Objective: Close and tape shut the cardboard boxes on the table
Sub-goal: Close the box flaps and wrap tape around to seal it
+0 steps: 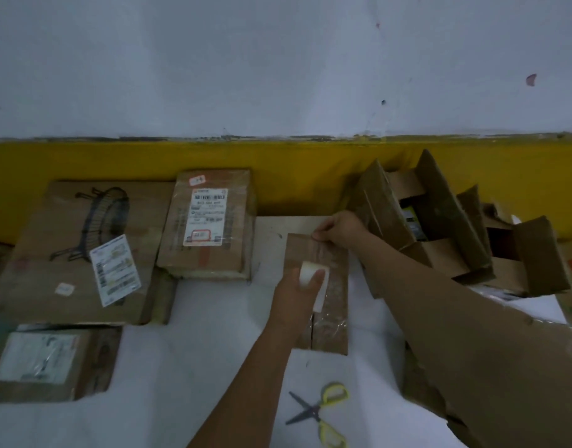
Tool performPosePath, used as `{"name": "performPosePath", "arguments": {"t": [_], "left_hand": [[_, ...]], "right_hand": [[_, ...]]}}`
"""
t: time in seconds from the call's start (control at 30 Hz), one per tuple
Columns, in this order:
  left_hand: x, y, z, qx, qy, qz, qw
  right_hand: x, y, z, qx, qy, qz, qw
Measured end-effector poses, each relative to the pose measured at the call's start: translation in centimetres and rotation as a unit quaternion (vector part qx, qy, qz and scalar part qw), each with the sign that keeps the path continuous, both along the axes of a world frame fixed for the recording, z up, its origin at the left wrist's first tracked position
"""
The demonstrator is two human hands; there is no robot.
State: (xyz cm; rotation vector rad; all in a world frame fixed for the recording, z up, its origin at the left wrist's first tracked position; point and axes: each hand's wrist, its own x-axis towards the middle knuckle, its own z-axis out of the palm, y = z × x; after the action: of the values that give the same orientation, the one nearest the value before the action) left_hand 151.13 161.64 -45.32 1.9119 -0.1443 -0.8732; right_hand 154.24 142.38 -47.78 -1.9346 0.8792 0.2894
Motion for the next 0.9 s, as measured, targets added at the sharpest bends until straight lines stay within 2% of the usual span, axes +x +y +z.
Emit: {"name": "performPosePath", "arguments": {"t": [0.07,0.17,0.4,0.5,0.8,0.9], "left_hand": [[-1.6,1.7,0.0,0.043,-0.008,-0.023,0.999],[-3.9,4.3,-0.2,0.052,0.021,-0.012,0.998],[-7.6,6.9,-1.4,0.151,-0.024,-0.054,0.987],[-7.9,6.9,-2.0,0.181,-0.042,-0.059,0.981],[-8.8,6.8,-3.6,0.284,-0.002,-0.055,0.957],[-8.1,7.5,-4.4,0.278,-0.002,-0.056,0.959]], "right_hand": [[-0.4,0.3,0.1,-0.027,-0.019,-0.004,0.999],[-0.6,0.9,-0.2,-0.055,-0.028,-0.017,0.998],[-0.8,1.6,-0.5,-0.081,-0.038,-0.037,0.995],[-0.8,1.7,-0.7,-0.090,-0.037,-0.039,0.994],[-0.8,1.4,-1.4,-0.092,-0.041,-0.034,0.994],[-0.7,1.4,-1.8,-0.097,-0.040,-0.042,0.994]]}}
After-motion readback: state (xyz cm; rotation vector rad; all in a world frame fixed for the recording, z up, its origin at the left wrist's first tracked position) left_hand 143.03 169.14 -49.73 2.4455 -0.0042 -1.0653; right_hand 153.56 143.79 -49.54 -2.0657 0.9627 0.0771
